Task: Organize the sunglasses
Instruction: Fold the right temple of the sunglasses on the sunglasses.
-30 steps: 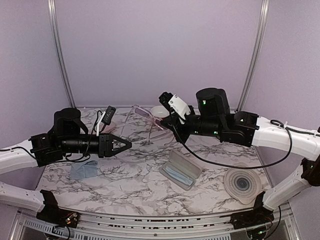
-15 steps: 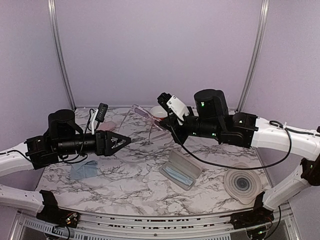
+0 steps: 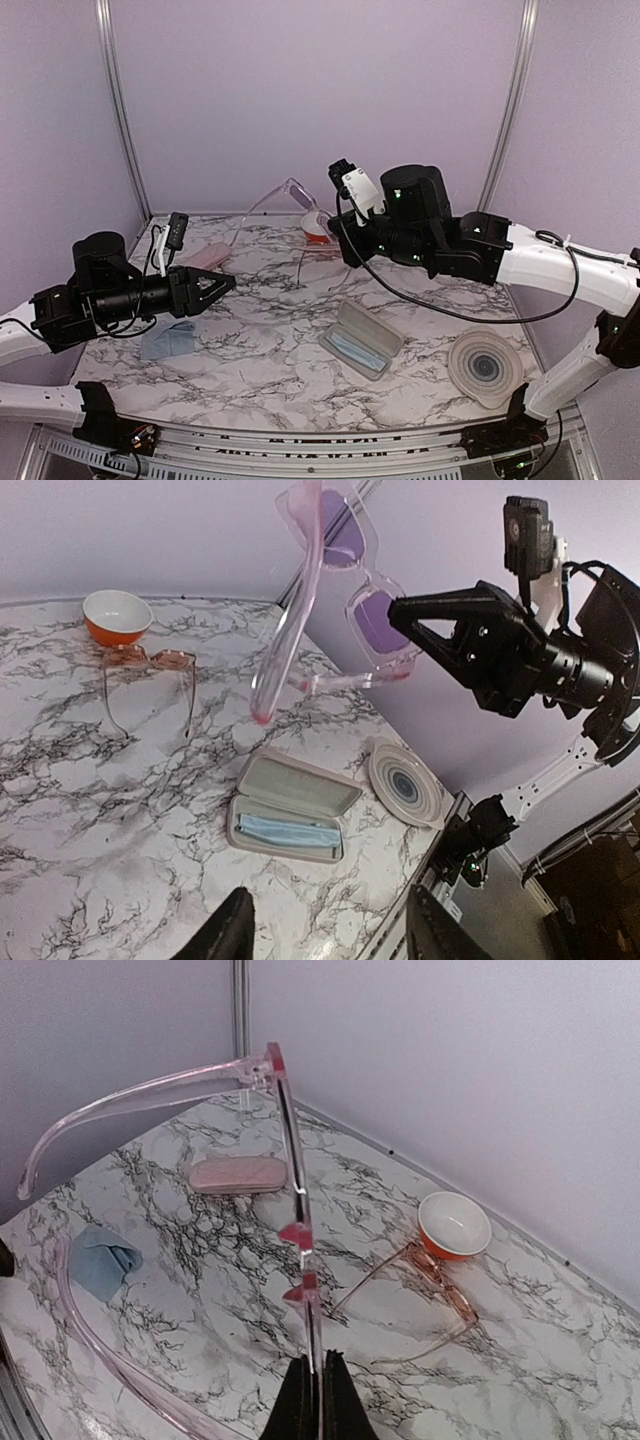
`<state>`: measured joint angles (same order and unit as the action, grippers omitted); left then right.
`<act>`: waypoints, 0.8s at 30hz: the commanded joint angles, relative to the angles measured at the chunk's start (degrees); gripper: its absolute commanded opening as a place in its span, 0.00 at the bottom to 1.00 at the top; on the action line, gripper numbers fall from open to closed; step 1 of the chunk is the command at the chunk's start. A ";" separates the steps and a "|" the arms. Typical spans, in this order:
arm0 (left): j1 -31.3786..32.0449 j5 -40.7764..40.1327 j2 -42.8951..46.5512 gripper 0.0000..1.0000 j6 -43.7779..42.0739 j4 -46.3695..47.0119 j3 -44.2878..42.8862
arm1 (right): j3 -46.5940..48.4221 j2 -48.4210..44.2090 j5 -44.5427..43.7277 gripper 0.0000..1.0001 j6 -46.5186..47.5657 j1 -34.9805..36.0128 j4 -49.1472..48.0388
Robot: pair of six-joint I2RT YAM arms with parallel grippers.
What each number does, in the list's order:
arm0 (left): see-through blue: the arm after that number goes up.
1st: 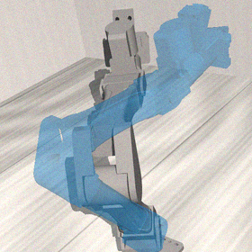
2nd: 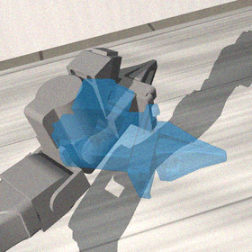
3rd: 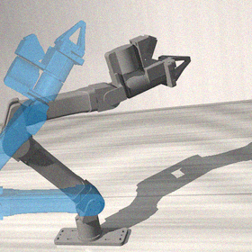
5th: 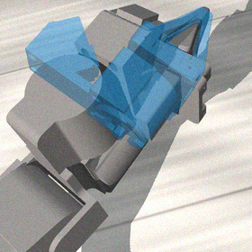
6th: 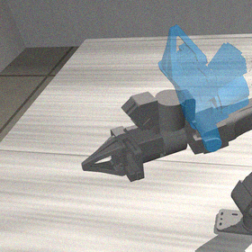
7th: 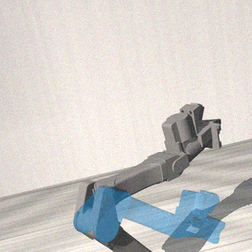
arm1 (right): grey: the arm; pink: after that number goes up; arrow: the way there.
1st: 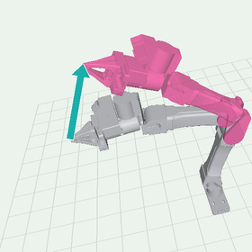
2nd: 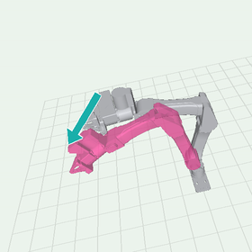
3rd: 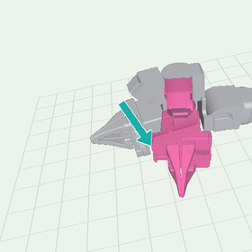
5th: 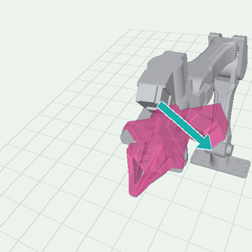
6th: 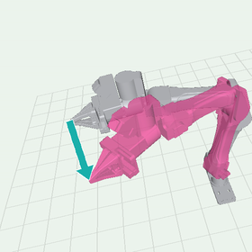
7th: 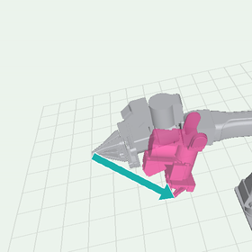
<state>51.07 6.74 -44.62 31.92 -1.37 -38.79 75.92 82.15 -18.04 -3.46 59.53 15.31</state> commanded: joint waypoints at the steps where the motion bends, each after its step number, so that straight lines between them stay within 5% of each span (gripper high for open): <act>1: 0.90 7.81 -3.38 0.48 -0.33 2.38 0.20 | 5.02 2.61 1.94 0.00 -6.94 0.36 0.81; 10: 2.84 5.50 -10.32 0.20 1.66 7.56 -2.77 | 6.99 5.53 5.73 0.00 -14.21 0.67 1.00; 24: 4.21 -1.10 -20.03 0.14 -1.44 4.27 -10.67 | 9.43 8.94 5.55 0.00 -14.50 2.99 7.69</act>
<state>54.87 8.49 -62.30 32.21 3.99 -46.54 82.72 91.29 -13.15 -17.21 61.25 22.17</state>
